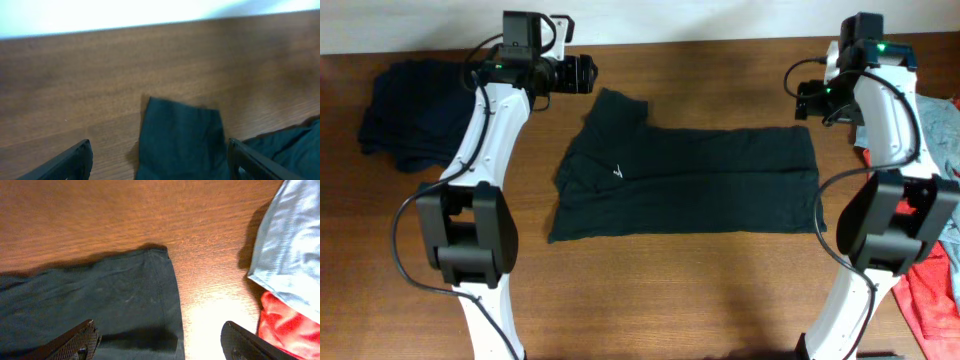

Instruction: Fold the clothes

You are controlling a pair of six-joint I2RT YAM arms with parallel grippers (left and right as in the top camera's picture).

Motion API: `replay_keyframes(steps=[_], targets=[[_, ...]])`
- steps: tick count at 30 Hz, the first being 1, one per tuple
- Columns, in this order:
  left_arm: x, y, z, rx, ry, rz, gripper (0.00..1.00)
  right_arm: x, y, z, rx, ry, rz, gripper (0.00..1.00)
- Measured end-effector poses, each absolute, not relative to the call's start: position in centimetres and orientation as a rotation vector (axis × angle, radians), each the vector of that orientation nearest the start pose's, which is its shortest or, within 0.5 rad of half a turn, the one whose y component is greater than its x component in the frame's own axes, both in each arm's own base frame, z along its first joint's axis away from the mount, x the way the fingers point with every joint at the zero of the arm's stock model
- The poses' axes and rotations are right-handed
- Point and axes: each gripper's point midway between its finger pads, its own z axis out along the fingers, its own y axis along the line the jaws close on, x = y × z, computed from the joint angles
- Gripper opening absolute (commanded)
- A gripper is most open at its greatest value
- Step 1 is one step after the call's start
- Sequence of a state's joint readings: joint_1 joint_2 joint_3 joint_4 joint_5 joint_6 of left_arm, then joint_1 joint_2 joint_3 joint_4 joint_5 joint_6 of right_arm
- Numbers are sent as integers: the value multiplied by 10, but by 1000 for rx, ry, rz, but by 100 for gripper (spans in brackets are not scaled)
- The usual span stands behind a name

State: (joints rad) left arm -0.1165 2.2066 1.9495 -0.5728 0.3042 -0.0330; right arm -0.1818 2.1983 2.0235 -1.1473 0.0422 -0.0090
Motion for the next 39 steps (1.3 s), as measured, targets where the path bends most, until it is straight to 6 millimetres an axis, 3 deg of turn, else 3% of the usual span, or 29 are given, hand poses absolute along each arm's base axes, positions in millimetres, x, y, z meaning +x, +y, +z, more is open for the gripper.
replay_keyframes(steps=[8, 12, 18, 20, 24, 39], targets=[[580, -121, 130, 241, 2410, -442, 85, 490, -101, 48, 242, 2942, -97, 83], [578, -121, 126, 248, 2427, -440, 85, 499, -102, 28, 233, 2936, -98, 75], [576, -121, 119, 248, 2443, -440, 85, 519, -106, 28, 234, 2859, -105, 75], [576, -121, 118, 248, 2445, -440, 86, 523, -105, 28, 228, 2840, -93, 69], [577, -120, 118, 248, 2446, -430, 85, 518, -101, 20, 225, 2859, -69, 63], [576, -119, 108, 244, 2466, -427, 85, 509, -98, 3, 231, 2892, -47, 64]])
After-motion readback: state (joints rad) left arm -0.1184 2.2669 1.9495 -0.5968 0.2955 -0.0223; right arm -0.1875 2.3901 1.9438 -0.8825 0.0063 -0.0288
